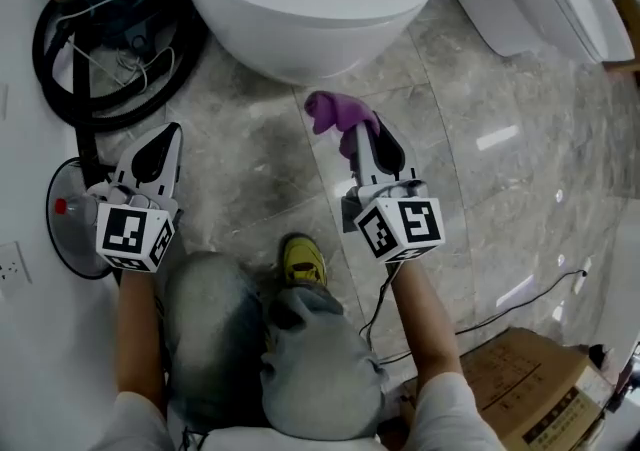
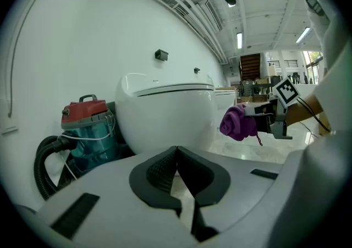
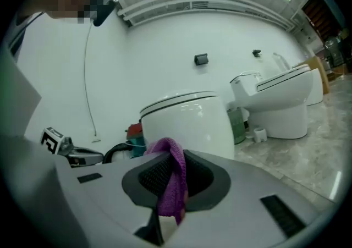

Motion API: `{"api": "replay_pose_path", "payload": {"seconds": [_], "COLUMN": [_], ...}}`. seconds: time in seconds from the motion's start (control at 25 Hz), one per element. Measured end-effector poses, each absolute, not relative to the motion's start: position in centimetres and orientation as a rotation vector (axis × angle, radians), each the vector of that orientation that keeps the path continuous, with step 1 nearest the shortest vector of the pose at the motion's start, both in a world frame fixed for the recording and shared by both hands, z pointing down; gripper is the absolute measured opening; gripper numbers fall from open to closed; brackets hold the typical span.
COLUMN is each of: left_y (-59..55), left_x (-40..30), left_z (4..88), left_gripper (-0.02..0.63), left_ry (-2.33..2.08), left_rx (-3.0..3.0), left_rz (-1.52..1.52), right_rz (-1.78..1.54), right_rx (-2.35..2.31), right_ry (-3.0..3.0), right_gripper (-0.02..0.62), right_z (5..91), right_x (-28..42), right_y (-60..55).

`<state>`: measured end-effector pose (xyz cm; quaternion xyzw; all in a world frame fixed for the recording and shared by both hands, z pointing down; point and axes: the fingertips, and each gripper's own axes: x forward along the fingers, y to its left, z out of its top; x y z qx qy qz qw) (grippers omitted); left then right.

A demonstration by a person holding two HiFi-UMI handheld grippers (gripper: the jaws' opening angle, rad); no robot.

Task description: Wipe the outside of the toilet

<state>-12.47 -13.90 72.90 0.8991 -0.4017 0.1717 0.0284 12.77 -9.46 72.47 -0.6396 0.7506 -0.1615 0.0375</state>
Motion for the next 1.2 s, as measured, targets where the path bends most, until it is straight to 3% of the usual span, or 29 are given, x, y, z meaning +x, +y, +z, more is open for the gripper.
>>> {"api": "replay_pose_path", "payload": {"seconds": [0.52,1.2], "left_y": [-13.6,-13.9], "left_x": [-14.0,-13.1], "left_z": [74.0,74.8], "left_gripper": [0.012,0.012], "left_ry": [-1.277,-1.252], "left_rx": [2.746,2.749], "left_rz": [0.588,0.617], "right_rz": [-0.725,-0.790], "right_rx": [-1.807,-1.949], "right_ry": [2.481,2.331], "right_gripper": [0.058,0.061], "right_z": [80.7,82.4], "right_x": [3.4,10.2], "right_y": [-16.9,-17.8]}}
